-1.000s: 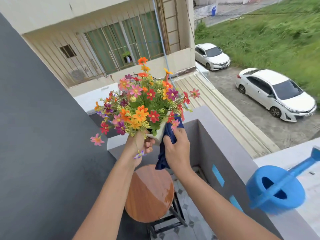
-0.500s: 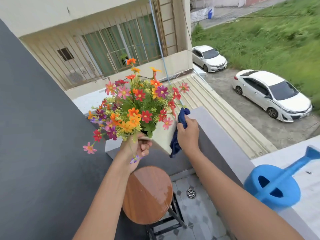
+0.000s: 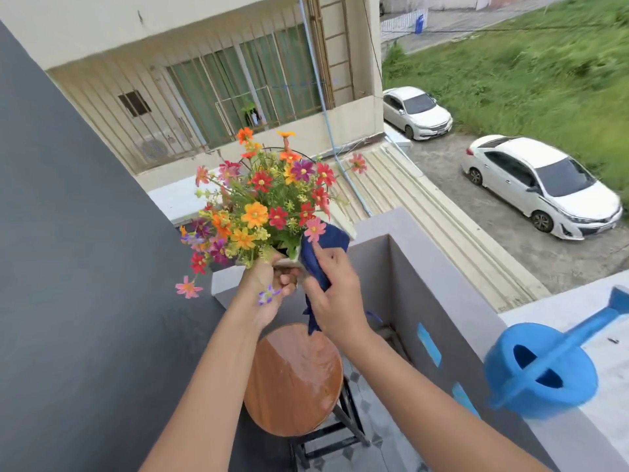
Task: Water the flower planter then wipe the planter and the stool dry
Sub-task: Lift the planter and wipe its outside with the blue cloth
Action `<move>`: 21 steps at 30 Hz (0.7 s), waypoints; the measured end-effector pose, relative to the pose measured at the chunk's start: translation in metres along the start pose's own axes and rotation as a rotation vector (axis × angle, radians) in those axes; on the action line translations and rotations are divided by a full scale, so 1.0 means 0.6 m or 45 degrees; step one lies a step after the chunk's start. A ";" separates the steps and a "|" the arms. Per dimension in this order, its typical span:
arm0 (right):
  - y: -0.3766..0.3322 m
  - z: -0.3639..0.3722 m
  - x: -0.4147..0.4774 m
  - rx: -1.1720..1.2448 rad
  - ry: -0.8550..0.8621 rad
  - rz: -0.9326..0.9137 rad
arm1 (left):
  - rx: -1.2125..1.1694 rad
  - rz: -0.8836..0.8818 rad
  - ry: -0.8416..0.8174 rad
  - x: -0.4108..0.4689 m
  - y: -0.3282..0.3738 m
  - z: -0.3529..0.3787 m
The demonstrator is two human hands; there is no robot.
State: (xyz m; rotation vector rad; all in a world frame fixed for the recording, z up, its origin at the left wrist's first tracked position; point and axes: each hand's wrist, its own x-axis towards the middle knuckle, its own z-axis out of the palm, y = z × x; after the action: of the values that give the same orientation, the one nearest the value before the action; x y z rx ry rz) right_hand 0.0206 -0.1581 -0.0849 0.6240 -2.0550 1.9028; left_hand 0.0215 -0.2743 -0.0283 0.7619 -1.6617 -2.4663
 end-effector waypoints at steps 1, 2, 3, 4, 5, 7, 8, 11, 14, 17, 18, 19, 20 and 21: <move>0.014 0.002 -0.017 -0.028 -0.026 0.019 | 0.007 -0.011 0.008 0.004 0.002 -0.003; 0.030 0.000 -0.030 -0.052 -0.028 0.053 | 0.019 -0.023 0.025 0.007 0.003 -0.006; 0.044 -0.005 -0.040 -0.069 -0.010 0.100 | 0.023 -0.034 0.043 0.009 0.003 -0.009; 0.053 -0.009 -0.044 -0.076 0.014 0.151 | 0.020 -0.038 0.055 0.010 0.004 -0.012; 0.059 -0.013 -0.046 -0.075 0.037 0.194 | 0.017 -0.036 0.055 0.009 0.004 -0.011; 0.049 -0.013 -0.038 -0.054 0.076 0.225 | 0.028 -0.021 0.045 0.004 0.002 -0.006; 0.036 -0.011 -0.028 -0.038 0.091 0.196 | 0.046 -0.009 0.044 0.002 0.000 -0.002; -0.008 -0.001 0.009 0.031 0.108 0.079 | 0.119 0.012 0.026 -0.007 -0.003 0.012; -0.033 -0.011 0.052 0.055 0.155 0.053 | 0.133 -0.027 -0.007 -0.018 -0.002 0.017; -0.032 -0.035 0.105 0.003 0.224 0.077 | 0.141 -0.051 -0.024 -0.031 0.000 0.017; -0.025 -0.042 0.124 -0.022 0.239 0.093 | 0.146 -0.052 -0.020 -0.034 0.001 0.016; -0.014 -0.049 0.141 -0.080 0.251 0.119 | 0.141 -0.049 -0.017 -0.037 0.003 0.016; 0.002 -0.057 0.154 -0.166 0.261 0.149 | 0.121 -0.047 -0.017 -0.040 0.006 0.016; 0.018 -0.064 0.162 -0.251 0.283 0.200 | 0.093 -0.048 -0.019 -0.042 0.009 0.015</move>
State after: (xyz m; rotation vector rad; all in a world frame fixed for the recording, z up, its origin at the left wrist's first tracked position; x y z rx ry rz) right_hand -0.0729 -0.1318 -0.0442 0.2007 -2.1618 1.7289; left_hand 0.0384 -0.2607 -0.0118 0.7921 -1.7679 -2.4541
